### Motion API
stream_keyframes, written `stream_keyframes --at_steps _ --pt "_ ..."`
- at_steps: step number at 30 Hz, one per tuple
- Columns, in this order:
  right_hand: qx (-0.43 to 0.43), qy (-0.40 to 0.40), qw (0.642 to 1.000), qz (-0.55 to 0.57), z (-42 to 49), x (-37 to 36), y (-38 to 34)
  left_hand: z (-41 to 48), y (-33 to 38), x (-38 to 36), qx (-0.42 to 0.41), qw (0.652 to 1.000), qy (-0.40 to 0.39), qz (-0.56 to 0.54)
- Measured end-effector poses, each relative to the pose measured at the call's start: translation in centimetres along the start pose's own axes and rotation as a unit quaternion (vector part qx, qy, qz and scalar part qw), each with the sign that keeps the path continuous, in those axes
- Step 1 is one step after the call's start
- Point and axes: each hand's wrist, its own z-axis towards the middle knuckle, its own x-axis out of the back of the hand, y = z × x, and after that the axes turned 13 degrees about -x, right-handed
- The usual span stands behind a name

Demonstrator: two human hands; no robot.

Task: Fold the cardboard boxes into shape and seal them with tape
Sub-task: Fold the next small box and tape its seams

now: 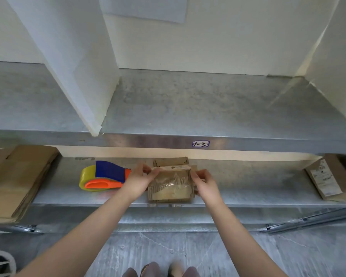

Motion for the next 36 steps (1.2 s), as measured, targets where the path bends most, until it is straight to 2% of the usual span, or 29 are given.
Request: stream_keyframes --at_steps 3,7,10,13,15,18,20,23,25,27,31,36 --pt "0.02 0.025 0.999 0.003 -1.0 0.0 0.6 -1.0 0.4 0.2 0.026 0.999 0.041 -0.014" --pt "-0.048 -0.065 0.987 0.137 -2.0 -0.1 1.6 -2.2 0.4 0.6 0.024 0.977 -0.016 -0.212" --pt "-0.121 -0.153 0.952 0.234 -2.1 0.4 2.0 -3.1 -1.0 1.0 -0.008 0.974 -0.054 -0.221" --pt "-0.156 -0.219 0.943 0.195 -2.1 0.9 2.0 -4.0 -2.0 0.5 -0.024 0.982 -0.049 -0.182" --pt "-0.161 -0.213 0.956 0.126 -1.9 0.9 2.4 -4.4 -2.3 -0.4 -0.054 0.993 -0.036 -0.094" --pt "-0.118 -0.199 0.97 0.071 -1.9 0.3 2.7 -4.0 -2.5 -1.3 -0.091 0.996 -0.013 0.007" --pt "-0.087 -0.146 0.985 0.027 -2.0 -0.3 2.8 -3.8 -2.3 -1.6 -0.098 0.994 -0.035 0.017" --pt "-0.018 -0.022 0.999 -0.029 -2.0 -1.4 3.3 -3.2 -1.8 -1.8 -0.11 0.99 -0.08 0.035" --pt "0.022 0.05 0.996 -0.072 -1.9 -2.1 3.8 -2.8 -1.9 -1.6 -0.109 0.988 -0.104 0.046" --pt "0.043 0.077 0.991 -0.102 -1.7 -2.7 4.6 -2.7 -2.1 -1.5 -0.091 0.986 -0.136 0.03" --pt "0.07 0.047 0.989 -0.118 -0.6 -3.9 6.3 -3.4 -2.4 -2.9 -0.037 0.98 -0.182 -0.065" --pt "0.085 0.009 0.985 -0.148 1.3 -3.8 7.3 -3.5 -3.3 -3.0 -0.021 0.984 -0.163 -0.065"
